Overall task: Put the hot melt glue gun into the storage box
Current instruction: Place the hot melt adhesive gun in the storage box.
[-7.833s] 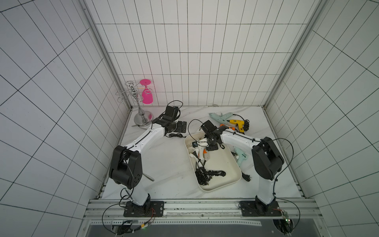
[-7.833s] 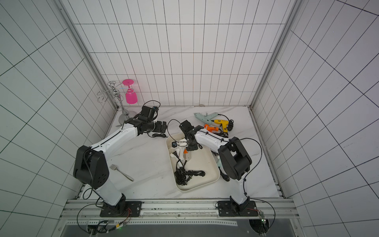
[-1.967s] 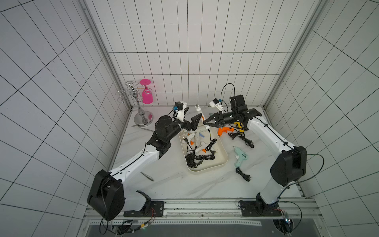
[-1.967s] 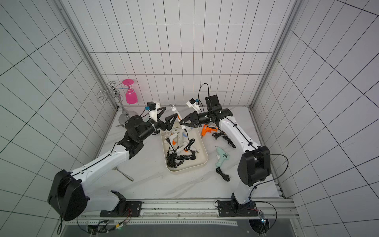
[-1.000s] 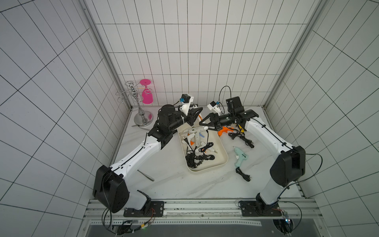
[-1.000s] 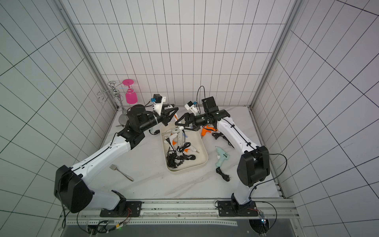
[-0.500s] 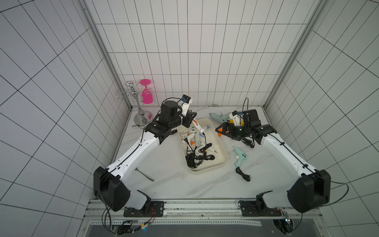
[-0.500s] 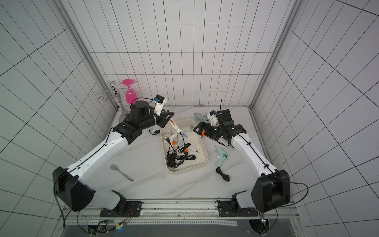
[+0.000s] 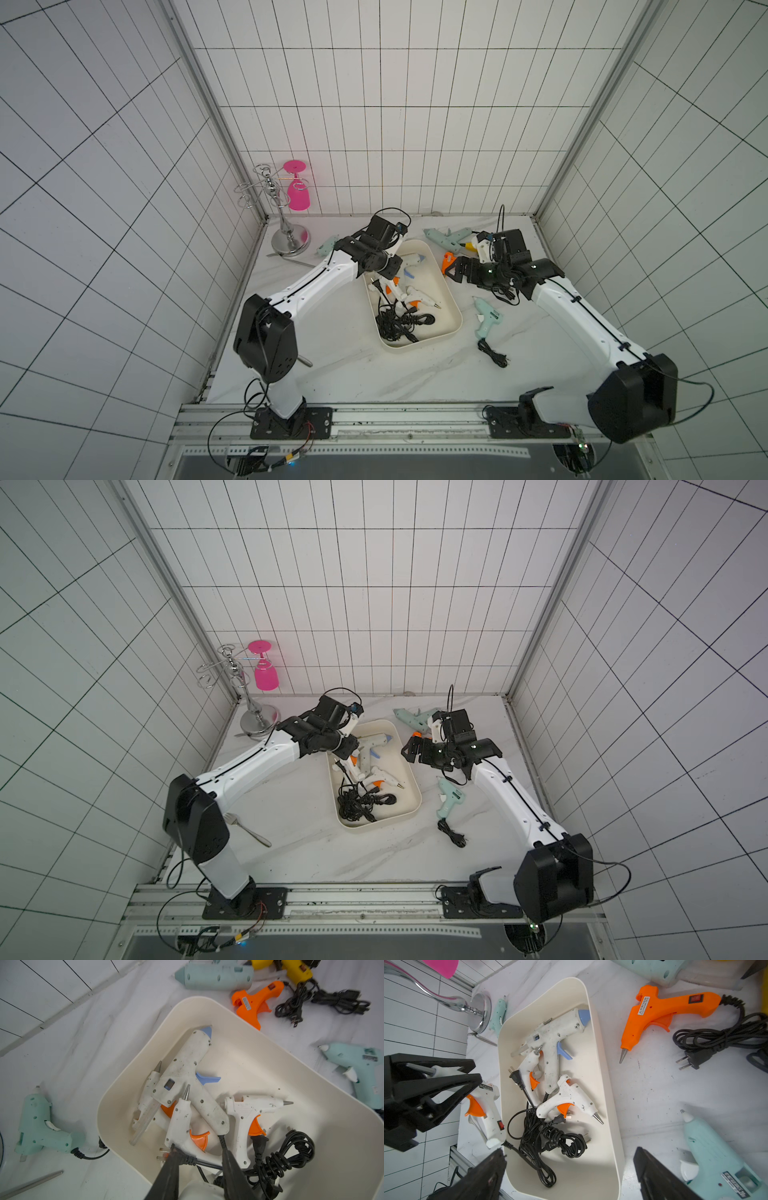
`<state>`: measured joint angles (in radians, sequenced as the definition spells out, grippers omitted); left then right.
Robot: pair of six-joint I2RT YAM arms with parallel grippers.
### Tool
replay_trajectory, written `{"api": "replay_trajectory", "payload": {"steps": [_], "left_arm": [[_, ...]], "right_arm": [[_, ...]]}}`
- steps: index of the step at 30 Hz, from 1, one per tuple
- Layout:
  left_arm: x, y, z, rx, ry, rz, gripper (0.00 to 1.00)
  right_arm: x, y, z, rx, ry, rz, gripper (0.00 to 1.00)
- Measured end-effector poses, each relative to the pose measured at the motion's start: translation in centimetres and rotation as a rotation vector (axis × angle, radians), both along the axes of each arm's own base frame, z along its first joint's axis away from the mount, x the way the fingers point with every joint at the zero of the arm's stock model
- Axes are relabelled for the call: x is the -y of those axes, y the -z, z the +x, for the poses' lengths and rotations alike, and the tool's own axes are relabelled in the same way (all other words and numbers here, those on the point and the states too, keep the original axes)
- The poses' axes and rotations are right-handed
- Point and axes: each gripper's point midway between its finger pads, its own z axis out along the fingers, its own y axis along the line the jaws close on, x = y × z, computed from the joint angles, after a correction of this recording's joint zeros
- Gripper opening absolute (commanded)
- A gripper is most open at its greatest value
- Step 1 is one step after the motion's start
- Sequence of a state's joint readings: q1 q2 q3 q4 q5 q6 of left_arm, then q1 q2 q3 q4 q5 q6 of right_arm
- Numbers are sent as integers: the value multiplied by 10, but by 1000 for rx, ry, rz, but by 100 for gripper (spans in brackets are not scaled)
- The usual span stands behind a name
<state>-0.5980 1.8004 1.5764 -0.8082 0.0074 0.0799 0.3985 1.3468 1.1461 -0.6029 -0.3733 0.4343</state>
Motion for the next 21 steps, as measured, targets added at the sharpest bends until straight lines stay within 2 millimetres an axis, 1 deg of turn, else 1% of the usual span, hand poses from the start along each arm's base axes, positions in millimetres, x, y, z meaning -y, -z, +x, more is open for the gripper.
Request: {"api": "replay_trajectory", "payload": {"steps": [2,4,7,9,12,14,16,18,20,21], "left_arm": [[1,19,12,-31,-16,63,0],[0,38,23,-56,-37,129,0],[-4,64,31,-88,-57,216,0],[-5,76,32,-101,-65,258,1],[-1,83,34,-90,-77,311,6],[0,86,34,-80,-82,348,9],[1,88,35,-71,-87,380,19],[2,91,37,-64,-98,402,30],[1,93,39,-59,-110,416,33],[0,93,39,-56,-115,422,37]], "right_arm": [[5,5,4,0,22,-30,99],[15,8,9,11,56,-70,99],[34,15,16,14,114,-134,99],[48,25,20,-9,155,-181,99],[67,48,25,-77,207,-247,99],[77,63,24,-129,229,-284,99],[86,74,23,-171,247,-309,99],[91,81,22,-195,260,-330,99],[97,86,21,-213,271,-347,99],[98,88,21,-222,275,-353,99]]}}
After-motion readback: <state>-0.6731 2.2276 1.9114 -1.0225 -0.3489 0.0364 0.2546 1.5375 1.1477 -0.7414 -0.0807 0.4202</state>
